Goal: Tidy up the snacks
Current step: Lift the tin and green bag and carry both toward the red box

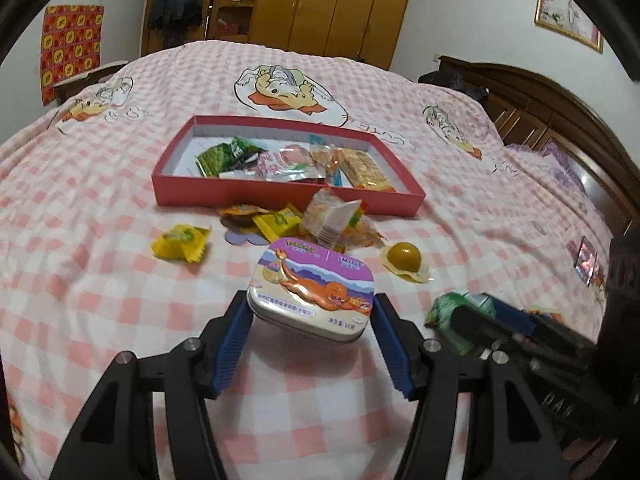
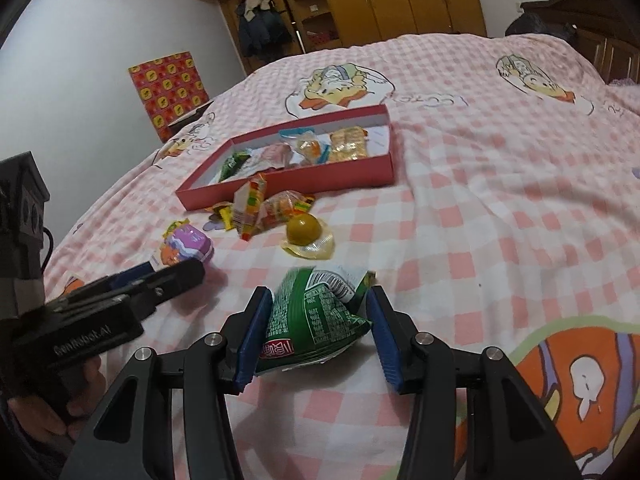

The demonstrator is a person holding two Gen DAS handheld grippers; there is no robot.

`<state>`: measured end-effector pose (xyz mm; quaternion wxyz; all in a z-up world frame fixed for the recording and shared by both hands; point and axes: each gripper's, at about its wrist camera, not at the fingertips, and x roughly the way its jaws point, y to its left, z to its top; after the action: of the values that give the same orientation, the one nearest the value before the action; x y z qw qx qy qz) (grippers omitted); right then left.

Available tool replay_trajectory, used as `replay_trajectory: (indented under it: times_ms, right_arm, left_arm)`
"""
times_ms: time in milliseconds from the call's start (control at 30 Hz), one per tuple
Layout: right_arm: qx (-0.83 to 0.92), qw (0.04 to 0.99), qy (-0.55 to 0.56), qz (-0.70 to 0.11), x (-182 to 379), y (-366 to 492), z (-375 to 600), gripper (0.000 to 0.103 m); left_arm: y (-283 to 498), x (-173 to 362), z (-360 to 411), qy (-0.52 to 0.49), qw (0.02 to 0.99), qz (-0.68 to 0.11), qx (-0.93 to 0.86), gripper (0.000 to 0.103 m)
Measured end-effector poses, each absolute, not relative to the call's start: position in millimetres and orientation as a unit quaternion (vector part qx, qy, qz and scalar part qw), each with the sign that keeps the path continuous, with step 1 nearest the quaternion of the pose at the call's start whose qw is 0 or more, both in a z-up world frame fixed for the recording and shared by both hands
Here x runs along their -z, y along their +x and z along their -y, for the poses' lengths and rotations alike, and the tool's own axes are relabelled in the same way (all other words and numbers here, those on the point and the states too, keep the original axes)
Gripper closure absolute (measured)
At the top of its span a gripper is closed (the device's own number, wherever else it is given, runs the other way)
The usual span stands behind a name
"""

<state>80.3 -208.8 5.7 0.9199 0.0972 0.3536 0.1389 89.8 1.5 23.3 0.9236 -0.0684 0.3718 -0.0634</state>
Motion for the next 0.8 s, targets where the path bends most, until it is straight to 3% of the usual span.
replay_trajectory:
  times_ms: [167,267,300,400,800]
  right_arm:
    - [-0.142,0.922,0.086,-0.35,-8.9,83.4,204.0,0.069]
    - [-0.13,0.922,0.066,-0.359,-4.7,82.3,200.2,0.069]
    - [-0.129,0.923,0.062,-0.358,-5.4,78.6,200.2,0.069]
    - [-0.094,0.929,0.008,-0.357,-3.9,70.4,190.5,0.045]
    - [-0.125,0.924,0.019,-0.362,-1.8,64.9,188.7,0.055]
  left_arm:
    - [92.5,-19.7,-11.1,-0.073,0.922,-0.376,0.06,0.04]
    - [90.3,-18.1,-11.2,-0.067,0.922,-0.377,0.057,0.039]
    - [89.3,-18.3,-10.3,-0.065,0.923,-0.375,0.057,0.039]
    - [88.1,-17.1,-7.0,-0.056,0.924,-0.375,0.054,0.039]
    - [85.6,-22.1,-8.3,-0.057,0.925,-0.371,0.059,0.039]
